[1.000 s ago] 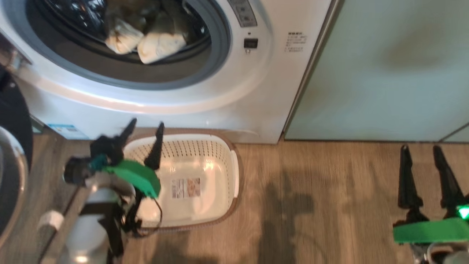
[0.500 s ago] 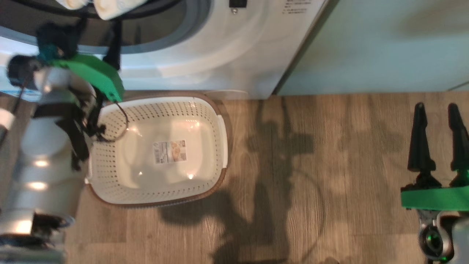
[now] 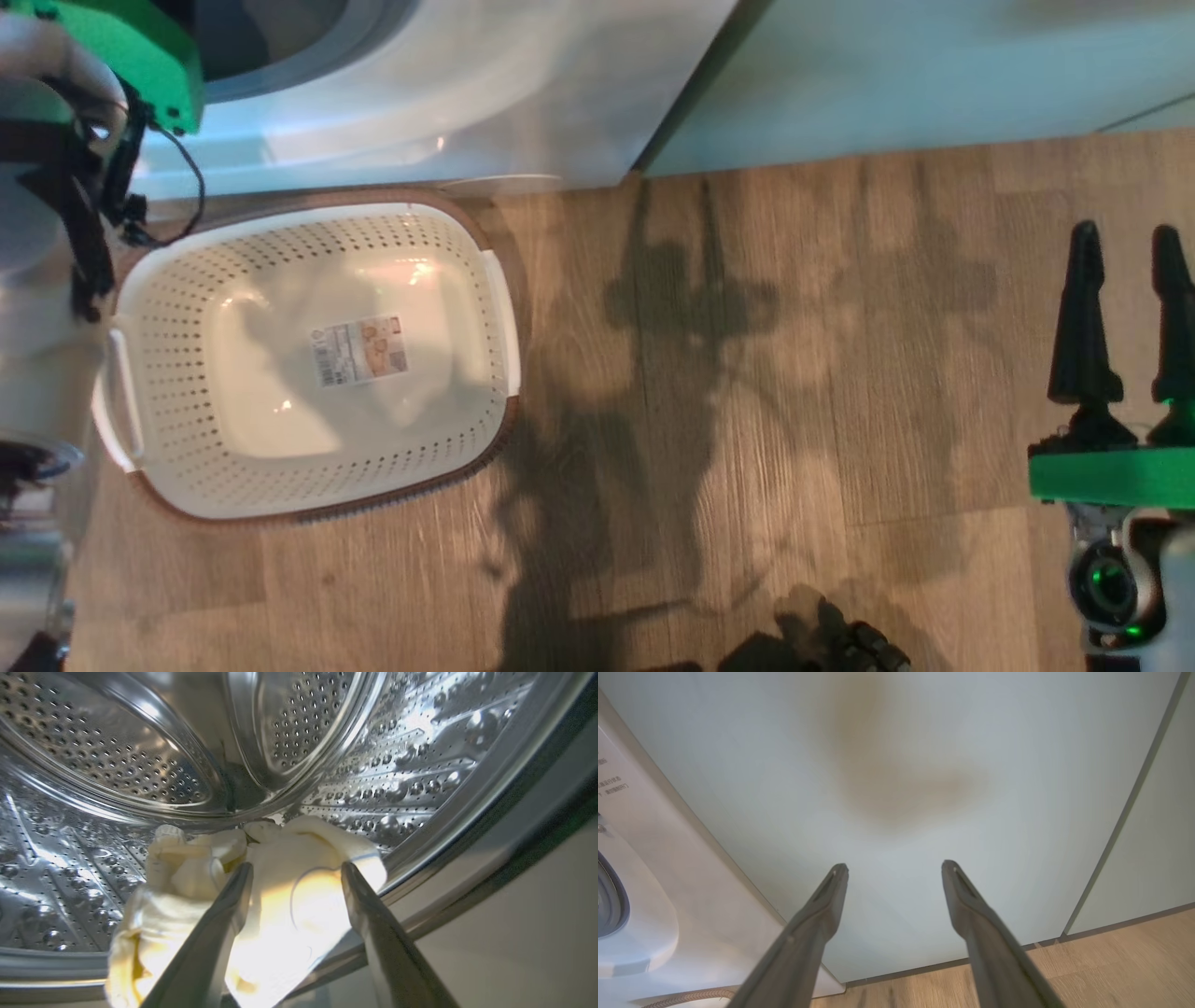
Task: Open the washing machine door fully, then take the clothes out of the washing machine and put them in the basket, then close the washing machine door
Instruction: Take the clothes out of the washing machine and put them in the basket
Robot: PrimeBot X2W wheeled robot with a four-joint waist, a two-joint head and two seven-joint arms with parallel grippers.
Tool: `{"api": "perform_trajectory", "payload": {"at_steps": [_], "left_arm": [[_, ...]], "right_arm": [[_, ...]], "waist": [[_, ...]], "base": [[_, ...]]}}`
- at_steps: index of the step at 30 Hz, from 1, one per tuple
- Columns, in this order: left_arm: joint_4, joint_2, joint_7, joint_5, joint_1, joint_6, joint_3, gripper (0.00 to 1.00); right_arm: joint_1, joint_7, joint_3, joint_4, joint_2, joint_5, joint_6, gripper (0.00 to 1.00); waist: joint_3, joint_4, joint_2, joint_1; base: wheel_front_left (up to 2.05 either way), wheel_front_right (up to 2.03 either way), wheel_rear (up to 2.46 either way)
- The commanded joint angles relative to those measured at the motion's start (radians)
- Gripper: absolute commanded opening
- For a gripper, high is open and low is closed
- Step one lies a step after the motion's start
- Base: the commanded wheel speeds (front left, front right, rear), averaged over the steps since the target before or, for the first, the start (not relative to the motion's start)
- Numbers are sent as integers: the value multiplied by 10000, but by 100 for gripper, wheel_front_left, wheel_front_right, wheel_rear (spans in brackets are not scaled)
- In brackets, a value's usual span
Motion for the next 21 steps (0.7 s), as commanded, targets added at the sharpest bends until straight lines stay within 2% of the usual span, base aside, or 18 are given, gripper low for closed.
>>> {"api": "perform_trajectory", "payload": {"at_steps": [1, 8, 9, 12, 13, 16, 21], "left_arm": [[-188, 590, 62, 77, -284, -8, 142, 100], [535, 692, 642, 154, -746, -45, -421, 100], [656, 679, 759, 136, -791, -48, -487, 89], [913, 668, 930, 128, -935, -55, -695, 16], [969, 667, 916, 129, -969, -57, -753, 0], [1104, 662, 788, 192, -1029, -32, -907, 0], [1191, 523, 308, 232, -845, 315, -1015, 0]], "right_arm": [[-99, -67, 161, -339, -125, 58, 2, 100], [-175, -67, 176, -330, -125, 188, 2, 100], [-187, -67, 173, -320, -125, 201, 2, 100], [-217, -67, 168, -306, -125, 230, 2, 100], [-221, -67, 176, -304, -125, 230, 2, 100], [-215, -67, 187, -305, -125, 239, 2, 100], [-134, -67, 135, -287, -125, 224, 2, 100]], "waist": [[128, -122, 0, -1], [307, -207, 0, -1], [314, -208, 0, -1], [330, -195, 0, -1], [326, -189, 0, -1], [305, -163, 0, -1], [173, -67, 0, -1]], "base": [[0, 0, 0], [0, 0, 0], [0, 0, 0], [0, 0, 0], [0, 0, 0], [0, 0, 0], [0, 0, 0]]}}
